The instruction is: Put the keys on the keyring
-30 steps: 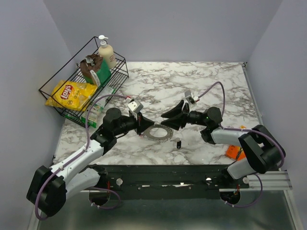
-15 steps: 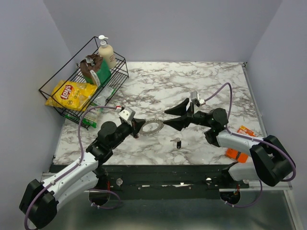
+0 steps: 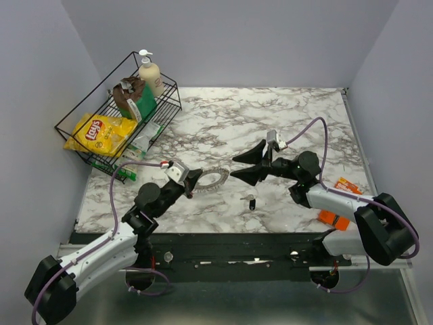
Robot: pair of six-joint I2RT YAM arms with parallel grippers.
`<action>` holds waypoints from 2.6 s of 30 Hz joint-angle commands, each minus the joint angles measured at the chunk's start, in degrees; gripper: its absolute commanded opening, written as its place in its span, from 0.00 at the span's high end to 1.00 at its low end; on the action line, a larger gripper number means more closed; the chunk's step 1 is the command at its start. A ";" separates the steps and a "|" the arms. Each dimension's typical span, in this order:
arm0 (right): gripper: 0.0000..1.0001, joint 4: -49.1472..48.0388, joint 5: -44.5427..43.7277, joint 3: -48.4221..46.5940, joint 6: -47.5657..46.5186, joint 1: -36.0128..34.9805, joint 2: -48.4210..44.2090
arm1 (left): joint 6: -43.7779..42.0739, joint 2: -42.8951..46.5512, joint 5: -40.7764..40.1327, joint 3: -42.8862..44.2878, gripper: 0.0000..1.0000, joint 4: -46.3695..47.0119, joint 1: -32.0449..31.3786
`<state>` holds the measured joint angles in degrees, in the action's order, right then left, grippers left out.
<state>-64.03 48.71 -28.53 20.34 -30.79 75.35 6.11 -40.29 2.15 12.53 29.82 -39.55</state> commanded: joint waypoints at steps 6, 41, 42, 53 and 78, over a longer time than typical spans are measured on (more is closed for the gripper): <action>0.34 2.42 0.07 -1.35 -3.20 0.20 -1.17 | -11.64 3.64 5.84 -2.43 1.00 12.01 -1.05; 0.34 30.34 -6.07 -12.68 -7.25 0.11 -1.17 | -14.56 -6.28 -5.92 4.68 1.00 4.29 -4.48; 0.34 31.41 -7.13 -13.73 -6.98 0.11 -1.17 | -13.68 -7.51 -6.89 5.47 1.00 1.84 -4.48; 0.41 46.96 -16.09 -23.39 -1.98 -2.78 2.43 | -2.51 -16.83 -20.06 20.41 1.00 -16.63 -4.48; 0.59 53.92 -14.95 -34.13 -10.05 -8.32 17.46 | 3.21 -25.80 -16.13 25.35 1.00 -22.18 -4.48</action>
<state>-13.10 33.23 -60.47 12.49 -38.37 91.18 8.43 -66.17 -15.55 36.97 7.33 -43.64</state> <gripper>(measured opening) 0.413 0.008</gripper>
